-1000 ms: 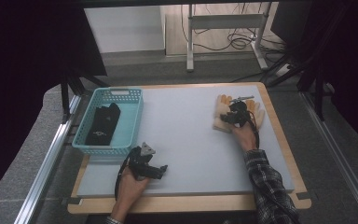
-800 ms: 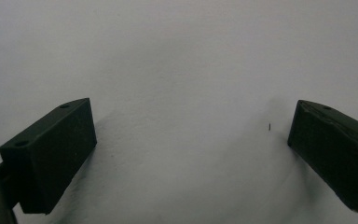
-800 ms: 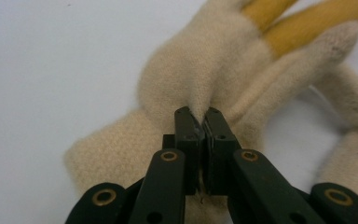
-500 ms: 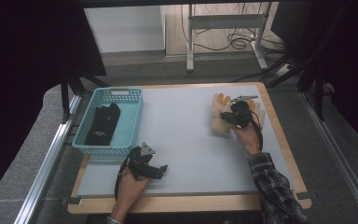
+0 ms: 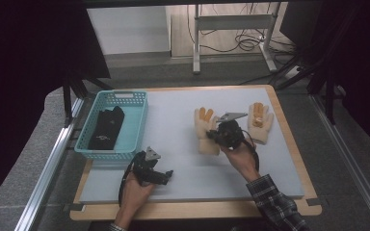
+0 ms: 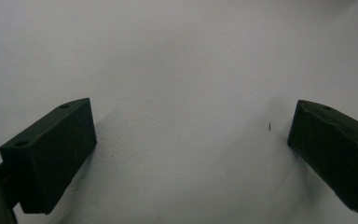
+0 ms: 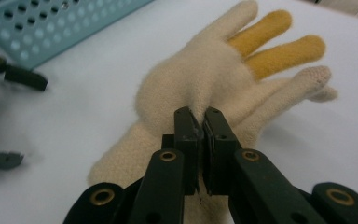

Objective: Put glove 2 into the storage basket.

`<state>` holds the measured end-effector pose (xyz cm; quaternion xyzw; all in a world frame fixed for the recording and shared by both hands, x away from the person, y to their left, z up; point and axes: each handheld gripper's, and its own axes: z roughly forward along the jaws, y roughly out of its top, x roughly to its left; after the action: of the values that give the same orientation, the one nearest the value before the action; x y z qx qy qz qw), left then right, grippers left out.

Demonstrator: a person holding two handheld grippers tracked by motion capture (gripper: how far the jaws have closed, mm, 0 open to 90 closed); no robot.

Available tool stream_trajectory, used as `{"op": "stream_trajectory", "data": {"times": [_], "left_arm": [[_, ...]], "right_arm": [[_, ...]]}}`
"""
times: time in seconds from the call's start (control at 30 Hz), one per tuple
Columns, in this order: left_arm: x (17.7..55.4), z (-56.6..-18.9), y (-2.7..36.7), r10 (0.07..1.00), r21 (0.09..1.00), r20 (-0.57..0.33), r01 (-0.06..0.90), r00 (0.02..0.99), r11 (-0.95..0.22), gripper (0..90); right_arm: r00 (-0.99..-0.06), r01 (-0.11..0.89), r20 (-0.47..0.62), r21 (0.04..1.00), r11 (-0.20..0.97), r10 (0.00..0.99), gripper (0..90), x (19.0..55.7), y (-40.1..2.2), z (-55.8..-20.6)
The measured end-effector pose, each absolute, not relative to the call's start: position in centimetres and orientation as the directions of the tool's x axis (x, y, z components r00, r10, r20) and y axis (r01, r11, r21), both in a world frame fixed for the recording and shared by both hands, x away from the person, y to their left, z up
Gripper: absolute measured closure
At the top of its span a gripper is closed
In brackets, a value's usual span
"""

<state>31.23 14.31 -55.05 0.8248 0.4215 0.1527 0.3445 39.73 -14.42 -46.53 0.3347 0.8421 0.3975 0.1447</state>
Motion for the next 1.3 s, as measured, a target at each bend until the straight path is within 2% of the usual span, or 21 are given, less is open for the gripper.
{"op": "stream_trajectory", "data": {"times": [0.13, 0.23, 0.3, 0.63, 0.77, 0.93, 1.1, 1.3], "left_arm": [[31.2, -55.0, 14.3, 0.801, 0.697, -0.039, 0.59, 0.598, -0.407, 1.1], [31.2, -55.0, 14.3, 0.801, 0.697, -0.039, 0.591, 0.598, -0.407, 1.1], [31.2, -55.0, 14.3, 0.801, 0.697, -0.038, 0.59, 0.598, -0.407, 1.1], [31.2, -55.0, 14.3, 0.8, 0.694, -0.039, 0.592, 0.598, -0.409, 1.1], [31.2, -55.0, 14.3, 0.802, 0.697, -0.042, 0.593, 0.596, -0.404, 1.1], [31.2, -55.1, 14.3, 0.802, 0.697, -0.042, 0.593, 0.596, -0.404, 1.1], [31.2, -55.0, 14.3, 0.802, 0.697, -0.042, 0.593, 0.596, -0.404, 1.1], [31.2, -55.0, 14.3, 0.8, 0.694, -0.039, 0.592, 0.599, -0.409, 1.1]], "right_arm": [[-0.742, 0.478, 0.056, 0.743, 0.469, 0.668, 81.5, 37.9, -14.0, -49.0], [-0.753, 0.48, 0.065, 0.735, 0.479, 0.655, 67.2, 36.8, -14.3, -50.1], [-0.745, 0.47, 0.041, 0.742, 0.479, 0.666, 63.0, 36.5, -14.8, -50.1], [-0.668, 0.513, 0.057, 0.757, 0.404, 0.742, 65.9, 39.7, -18.5, -49.4], [-0.666, 0.514, 0.058, 0.758, 0.401, 0.744, 65.1, 40.9, -18.0, -49.4], [-0.655, 0.519, 0.051, 0.755, 0.4, 0.754, 59.1, 43.2, -16.5, -49.8], [-0.645, 0.528, 0.013, 0.731, 0.433, 0.764, 59.3, 45.1, -15.4, -50.7], [-0.62, 0.545, 0.031, 0.736, 0.402, 0.784, 59.3, 45.7, -17.3, -50.6]]}}
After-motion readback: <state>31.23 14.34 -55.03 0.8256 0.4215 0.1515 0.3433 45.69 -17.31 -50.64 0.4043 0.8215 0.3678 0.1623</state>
